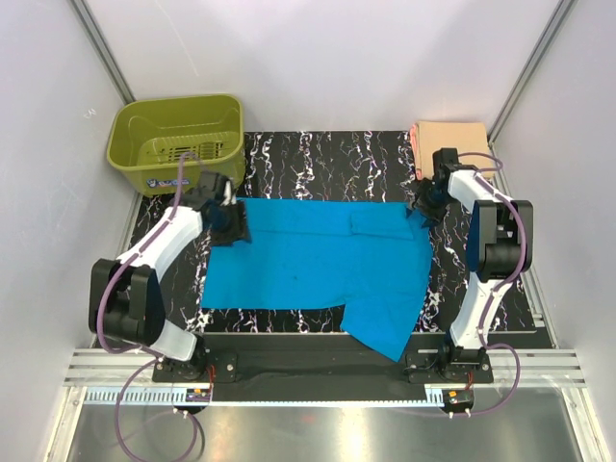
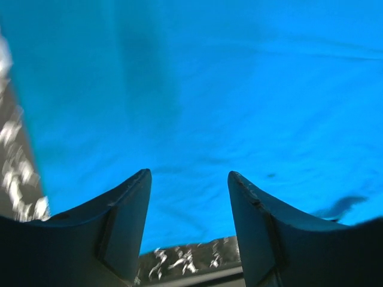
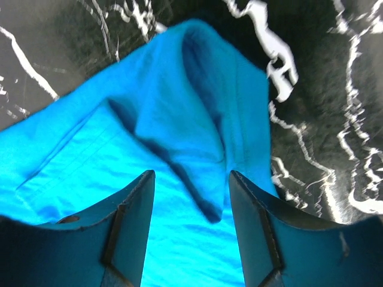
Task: Fold and stack the t-shirts
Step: Fold the tshirt
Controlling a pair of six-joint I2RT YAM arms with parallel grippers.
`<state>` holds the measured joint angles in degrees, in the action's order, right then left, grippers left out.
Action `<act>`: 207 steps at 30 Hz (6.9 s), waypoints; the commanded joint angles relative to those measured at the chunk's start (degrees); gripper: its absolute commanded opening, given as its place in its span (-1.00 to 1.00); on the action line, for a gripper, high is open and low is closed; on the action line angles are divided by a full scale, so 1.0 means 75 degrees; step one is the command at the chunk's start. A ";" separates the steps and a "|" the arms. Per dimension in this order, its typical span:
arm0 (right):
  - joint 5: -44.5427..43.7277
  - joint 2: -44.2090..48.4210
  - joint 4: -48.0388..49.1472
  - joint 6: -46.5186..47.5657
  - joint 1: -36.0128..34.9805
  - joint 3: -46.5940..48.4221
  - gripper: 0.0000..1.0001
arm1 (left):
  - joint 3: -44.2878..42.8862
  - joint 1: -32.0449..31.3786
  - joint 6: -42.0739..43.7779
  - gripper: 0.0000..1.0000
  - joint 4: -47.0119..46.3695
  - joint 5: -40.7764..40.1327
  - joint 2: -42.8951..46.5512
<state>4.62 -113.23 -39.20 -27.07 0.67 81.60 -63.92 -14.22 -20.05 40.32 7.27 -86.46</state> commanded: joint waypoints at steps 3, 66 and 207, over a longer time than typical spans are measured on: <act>-0.0569 -0.0453 0.0223 0.0351 -0.0427 0.0310 0.18 | 0.0963 0.1016 -0.0946 0.18 -0.0500 -0.0042 0.0722; 0.1141 0.4574 -0.2214 -0.0538 -0.1342 -0.2840 0.10 | 0.4187 0.3899 -0.4662 -1.00 0.1245 -0.1789 0.2879; -0.1448 0.4200 -0.1125 -0.2860 -0.1460 -0.2900 -1.00 | 0.1879 0.3595 -0.3338 -1.00 0.0320 -0.0735 0.1696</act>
<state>-4.36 -80.38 -49.52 -50.92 -10.85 56.88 -46.39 12.99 -44.64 45.56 0.73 -72.58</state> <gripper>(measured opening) 0.010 0.020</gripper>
